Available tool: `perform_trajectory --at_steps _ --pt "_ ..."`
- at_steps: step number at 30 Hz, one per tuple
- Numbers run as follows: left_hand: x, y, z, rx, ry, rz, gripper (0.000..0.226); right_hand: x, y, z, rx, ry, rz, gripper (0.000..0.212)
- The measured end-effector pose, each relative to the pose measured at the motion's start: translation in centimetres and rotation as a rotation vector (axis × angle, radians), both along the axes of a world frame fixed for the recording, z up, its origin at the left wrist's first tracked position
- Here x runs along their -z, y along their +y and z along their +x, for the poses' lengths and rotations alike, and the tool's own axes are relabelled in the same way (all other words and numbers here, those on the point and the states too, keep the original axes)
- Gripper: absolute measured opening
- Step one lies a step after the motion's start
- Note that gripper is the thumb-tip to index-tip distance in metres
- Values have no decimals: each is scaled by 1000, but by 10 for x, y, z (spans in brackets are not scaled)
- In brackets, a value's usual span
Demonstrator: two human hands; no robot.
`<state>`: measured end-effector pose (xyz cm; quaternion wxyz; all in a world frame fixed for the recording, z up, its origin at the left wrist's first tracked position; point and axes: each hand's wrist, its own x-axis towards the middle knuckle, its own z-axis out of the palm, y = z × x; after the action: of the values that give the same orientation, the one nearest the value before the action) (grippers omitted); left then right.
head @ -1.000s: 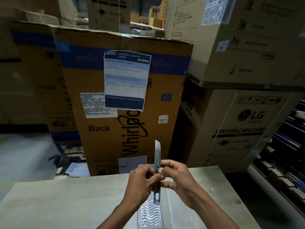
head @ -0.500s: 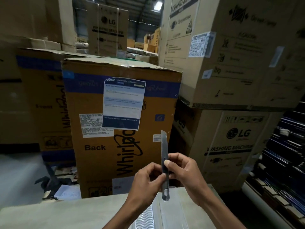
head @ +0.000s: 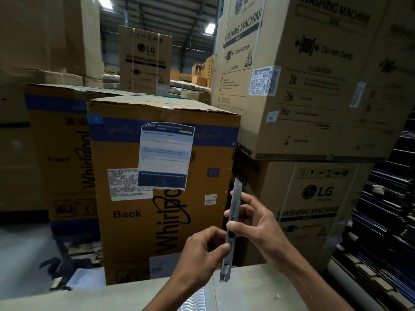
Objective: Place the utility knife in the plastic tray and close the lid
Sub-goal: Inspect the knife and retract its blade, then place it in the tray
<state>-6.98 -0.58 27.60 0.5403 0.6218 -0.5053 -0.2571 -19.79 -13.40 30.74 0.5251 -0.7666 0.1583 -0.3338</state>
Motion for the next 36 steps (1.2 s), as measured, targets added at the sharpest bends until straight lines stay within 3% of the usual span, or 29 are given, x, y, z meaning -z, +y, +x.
perform_trajectory --at_steps 12,21,36 --pt "-10 3 -2 8 17 -19 12 -30 -1 -3 -5 -34 15 68" --pt "-16 5 -3 88 141 -56 9 -42 2 -7 -32 -70 46 62" --pt "-23 9 0 134 125 -89 17 -76 3 -12 -20 -84 -24 66"
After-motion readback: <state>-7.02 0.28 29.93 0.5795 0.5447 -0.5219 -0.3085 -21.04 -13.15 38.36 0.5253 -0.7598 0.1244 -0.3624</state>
